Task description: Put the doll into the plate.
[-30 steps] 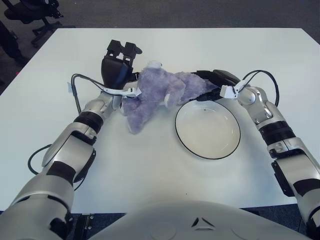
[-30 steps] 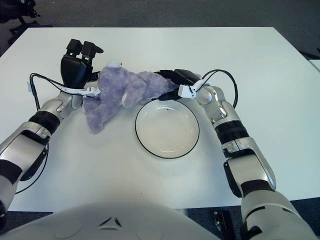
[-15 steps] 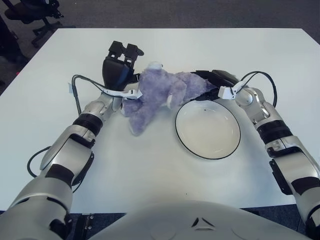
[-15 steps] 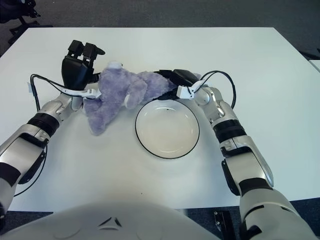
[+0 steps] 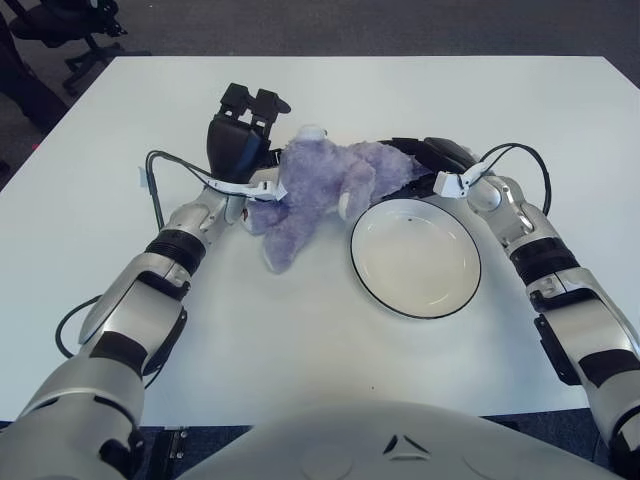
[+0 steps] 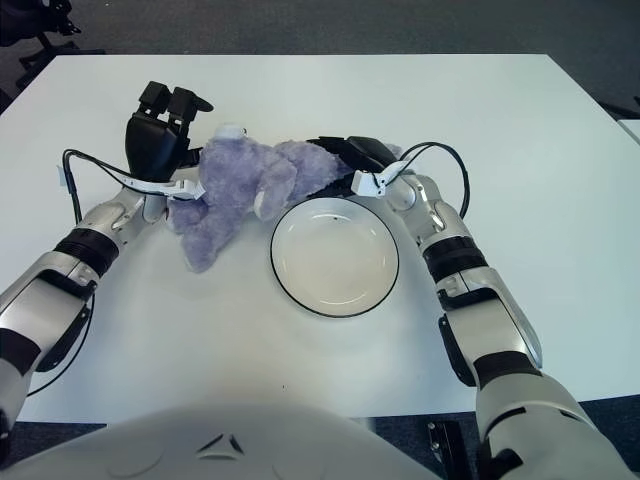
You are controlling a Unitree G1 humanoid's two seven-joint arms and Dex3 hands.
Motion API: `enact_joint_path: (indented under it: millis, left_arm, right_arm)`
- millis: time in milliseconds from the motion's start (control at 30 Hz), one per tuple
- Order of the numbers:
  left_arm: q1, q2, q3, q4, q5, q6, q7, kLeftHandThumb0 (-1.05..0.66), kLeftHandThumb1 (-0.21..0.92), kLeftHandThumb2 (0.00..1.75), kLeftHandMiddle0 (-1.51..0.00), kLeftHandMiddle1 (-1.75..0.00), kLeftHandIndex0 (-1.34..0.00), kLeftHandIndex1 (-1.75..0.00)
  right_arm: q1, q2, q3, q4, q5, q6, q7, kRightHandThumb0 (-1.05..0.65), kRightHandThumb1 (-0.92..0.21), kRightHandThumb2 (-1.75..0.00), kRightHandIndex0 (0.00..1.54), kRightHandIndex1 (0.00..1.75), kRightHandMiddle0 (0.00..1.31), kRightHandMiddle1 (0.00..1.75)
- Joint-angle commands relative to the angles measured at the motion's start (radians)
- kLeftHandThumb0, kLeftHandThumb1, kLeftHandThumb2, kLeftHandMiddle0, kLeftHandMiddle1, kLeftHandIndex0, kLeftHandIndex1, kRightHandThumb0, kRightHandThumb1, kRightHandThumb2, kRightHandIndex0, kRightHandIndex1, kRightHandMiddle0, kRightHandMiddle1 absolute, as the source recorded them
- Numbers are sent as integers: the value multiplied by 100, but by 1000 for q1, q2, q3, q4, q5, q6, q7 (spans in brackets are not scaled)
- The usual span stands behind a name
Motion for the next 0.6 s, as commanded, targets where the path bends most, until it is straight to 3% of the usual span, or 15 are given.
enact_joint_path:
  millis: [0,133,267,300,333,400,433,467,500,567]
  left_arm:
    - [11,-2,3,-7,9,-2,-16,0,92,41,-40,-146,-15,-164]
    - [10,-4,5,-3,10,-2,-18,0,92,41,-40,-146,-15,-165]
    - [10,-6,5,3,11,-2,-19,0,92,41,-40,-146,-14,-165]
    - [9,-7,5,4,12,-2,-19,0,92,41,-40,-146,-14,-165]
    - [9,-7,5,6,12,-2,-20,0,92,41,-39,-146,-14,-165]
    - [7,-7,5,11,12,-2,-20,0,92,41,-39,-146,-14,-165]
    - [7,-8,5,12,12,-3,-19,0,92,41,-39,-146,-14,-165]
    - [7,-8,5,13,12,-3,-19,0,92,41,-39,-146,-14,-165]
    - [6,-8,5,16,13,-3,-19,0,92,41,-39,-146,-14,-165]
    - [5,-9,5,19,13,-3,-18,0,92,41,-39,-146,-14,-165]
  right_arm:
    - [-17,14,15,11,-17,-12,-10,-44,-92,-16,58,2,55,4]
    - [-18,19,19,16,-17,-15,-19,-43,-92,-15,62,4,58,6]
    - [-18,21,21,20,-19,-22,-36,-41,-92,-13,77,12,73,14]
    - [-18,21,21,21,-20,-23,-41,-40,-92,-14,76,24,70,38]
    - [-18,21,22,23,-22,-24,-48,-39,-92,-17,68,52,63,75]
    - [-18,22,23,25,-25,-25,-57,-20,-92,-18,60,92,57,102]
    - [-18,23,24,26,-26,-25,-61,-16,-88,-26,58,103,55,110]
    - [-18,23,24,27,-26,-25,-63,-10,-80,-44,53,122,50,124]
    - [-18,25,25,30,-31,-22,-73,-8,-76,-51,52,129,48,130]
    - [-19,28,25,36,-36,-19,-86,-4,-60,-83,49,154,45,147]
